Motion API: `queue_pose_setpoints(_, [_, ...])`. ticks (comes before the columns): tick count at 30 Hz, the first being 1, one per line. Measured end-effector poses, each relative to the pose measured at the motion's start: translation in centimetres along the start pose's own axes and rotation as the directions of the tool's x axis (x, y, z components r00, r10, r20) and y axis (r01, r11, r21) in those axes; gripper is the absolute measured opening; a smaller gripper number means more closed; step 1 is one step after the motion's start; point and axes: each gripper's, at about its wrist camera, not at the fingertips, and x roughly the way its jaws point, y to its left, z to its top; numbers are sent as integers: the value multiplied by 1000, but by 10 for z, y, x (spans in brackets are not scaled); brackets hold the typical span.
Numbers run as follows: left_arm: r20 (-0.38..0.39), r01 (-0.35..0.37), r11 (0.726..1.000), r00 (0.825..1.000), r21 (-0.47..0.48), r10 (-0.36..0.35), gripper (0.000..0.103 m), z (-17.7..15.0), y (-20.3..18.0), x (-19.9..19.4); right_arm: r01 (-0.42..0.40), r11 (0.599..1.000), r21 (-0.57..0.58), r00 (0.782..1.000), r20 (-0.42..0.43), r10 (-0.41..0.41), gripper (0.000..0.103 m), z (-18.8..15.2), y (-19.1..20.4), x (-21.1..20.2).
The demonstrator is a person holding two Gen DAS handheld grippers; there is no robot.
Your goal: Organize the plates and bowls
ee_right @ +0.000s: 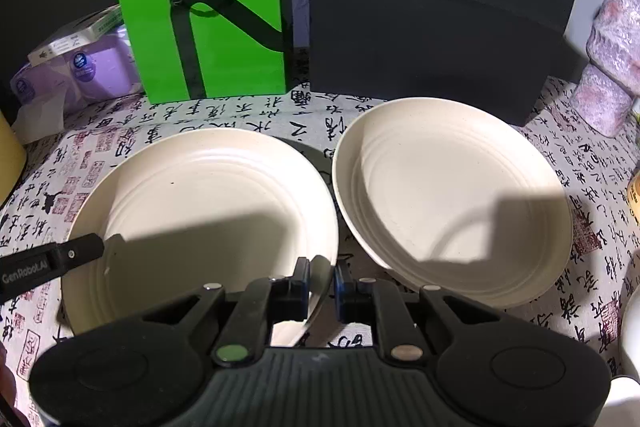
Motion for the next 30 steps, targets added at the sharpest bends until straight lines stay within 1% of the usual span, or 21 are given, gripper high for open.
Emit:
queue_pose_setpoints(14, [29, -3, 1000, 1000, -6, 4, 10, 1, -2, -6, 5, 999, -54, 999, 55, -2, 12, 0, 4, -8])
queue_pose_setpoints(30, [71, 1, 1000, 997, -19, 1, 10, 5, -4, -16, -5, 998, -62, 995, 100, 11, 12, 0, 6, -16])
